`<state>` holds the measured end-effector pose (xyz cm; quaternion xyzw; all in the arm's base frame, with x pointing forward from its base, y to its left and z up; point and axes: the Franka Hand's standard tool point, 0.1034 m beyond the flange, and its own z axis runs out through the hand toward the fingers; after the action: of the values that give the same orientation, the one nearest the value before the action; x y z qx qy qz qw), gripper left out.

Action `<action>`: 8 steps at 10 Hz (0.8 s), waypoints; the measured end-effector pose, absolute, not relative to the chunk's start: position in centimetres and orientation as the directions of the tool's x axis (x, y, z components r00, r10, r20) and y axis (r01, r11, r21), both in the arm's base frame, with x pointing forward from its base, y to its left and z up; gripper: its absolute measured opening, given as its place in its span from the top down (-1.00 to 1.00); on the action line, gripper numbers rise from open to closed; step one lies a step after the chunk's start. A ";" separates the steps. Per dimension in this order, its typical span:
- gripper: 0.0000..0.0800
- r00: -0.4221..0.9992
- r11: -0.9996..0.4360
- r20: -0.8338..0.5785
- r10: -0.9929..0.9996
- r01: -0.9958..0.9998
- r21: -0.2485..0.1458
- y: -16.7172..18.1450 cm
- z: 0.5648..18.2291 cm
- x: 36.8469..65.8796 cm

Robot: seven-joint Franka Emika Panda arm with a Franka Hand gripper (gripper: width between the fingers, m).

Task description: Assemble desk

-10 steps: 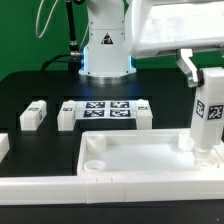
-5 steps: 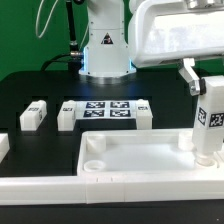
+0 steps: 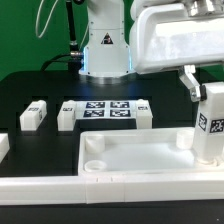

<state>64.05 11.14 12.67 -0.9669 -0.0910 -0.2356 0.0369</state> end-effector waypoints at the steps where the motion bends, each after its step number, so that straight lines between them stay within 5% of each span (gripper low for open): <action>1: 0.28 0.869 -0.980 0.469 0.160 0.195 -0.028 11.3 12.7 64.0; 8: 0.28 0.834 -0.980 0.529 0.156 0.196 -0.019 11.3 12.6 63.4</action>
Offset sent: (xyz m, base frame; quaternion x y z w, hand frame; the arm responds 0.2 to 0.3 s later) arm -0.0161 0.0057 -0.0139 -0.0134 0.0211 0.0175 0.9995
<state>63.37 11.30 12.62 -0.9570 -0.0919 -0.2728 0.0364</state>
